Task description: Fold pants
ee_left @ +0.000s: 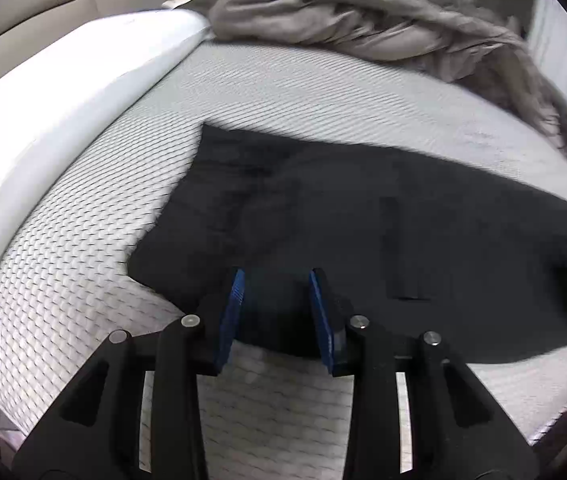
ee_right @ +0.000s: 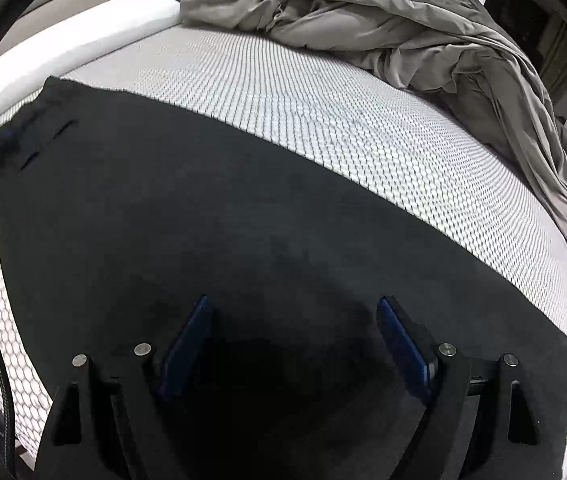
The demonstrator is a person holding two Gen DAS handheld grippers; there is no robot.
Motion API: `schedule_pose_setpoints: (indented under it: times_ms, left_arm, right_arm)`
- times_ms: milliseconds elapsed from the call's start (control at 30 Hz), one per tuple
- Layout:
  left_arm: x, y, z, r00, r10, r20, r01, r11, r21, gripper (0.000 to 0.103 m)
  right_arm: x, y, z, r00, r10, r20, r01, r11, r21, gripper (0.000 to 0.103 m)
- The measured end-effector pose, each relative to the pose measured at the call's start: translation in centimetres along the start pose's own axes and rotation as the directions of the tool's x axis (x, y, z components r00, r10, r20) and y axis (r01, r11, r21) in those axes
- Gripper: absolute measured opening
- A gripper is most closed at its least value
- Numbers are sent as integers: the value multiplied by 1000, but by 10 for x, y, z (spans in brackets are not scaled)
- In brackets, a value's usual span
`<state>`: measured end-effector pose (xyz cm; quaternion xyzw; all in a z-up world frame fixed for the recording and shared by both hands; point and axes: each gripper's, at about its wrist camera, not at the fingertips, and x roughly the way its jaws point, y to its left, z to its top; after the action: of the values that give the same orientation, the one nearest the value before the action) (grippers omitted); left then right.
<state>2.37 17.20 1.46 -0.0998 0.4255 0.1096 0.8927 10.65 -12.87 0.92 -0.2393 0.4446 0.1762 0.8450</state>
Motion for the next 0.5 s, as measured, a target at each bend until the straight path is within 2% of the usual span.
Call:
schedule_pose_setpoints:
  times_ms: [100, 133, 200, 233, 300, 333, 400, 500]
  left_arm:
    - [-13, -46, -7, 994, -101, 38, 99, 993, 57, 39]
    - [-14, -68, -13, 990, -137, 37, 133, 988, 78, 45]
    - [0, -106, -14, 980, -196, -14, 197, 973, 122, 47]
    - [8, -125, -22, 977, -204, -54, 210, 963, 168, 47]
    - [18, -139, -34, 987, -141, -74, 156, 955, 252, 47]
    - [17, -141, -37, 988, -137, -71, 151, 952, 265, 47]
    - [12, -136, -40, 986, -150, -80, 166, 948, 273, 48]
    - [6, -124, -45, 980, -177, -87, 194, 947, 256, 48]
  right_arm:
    - [-5, 9, -3, 999, 31, 13, -32, 1000, 2, 86]
    - [-7, 14, -2, 998, 51, 21, -51, 999, 0, 86]
    - [-8, 26, -1, 992, 121, 28, -120, 993, -5, 86]
    - [-9, 33, -2, 989, 146, 25, -146, 989, -9, 86]
    - [-5, 42, -6, 988, 152, 7, -151, 988, -35, 86]
    - [-4, 43, -10, 990, 141, 2, -141, 989, -48, 86]
    - [-6, 34, -21, 990, 140, 0, -140, 989, -52, 86]
    - [-17, -7, -49, 996, 85, 0, -85, 996, -6, 86]
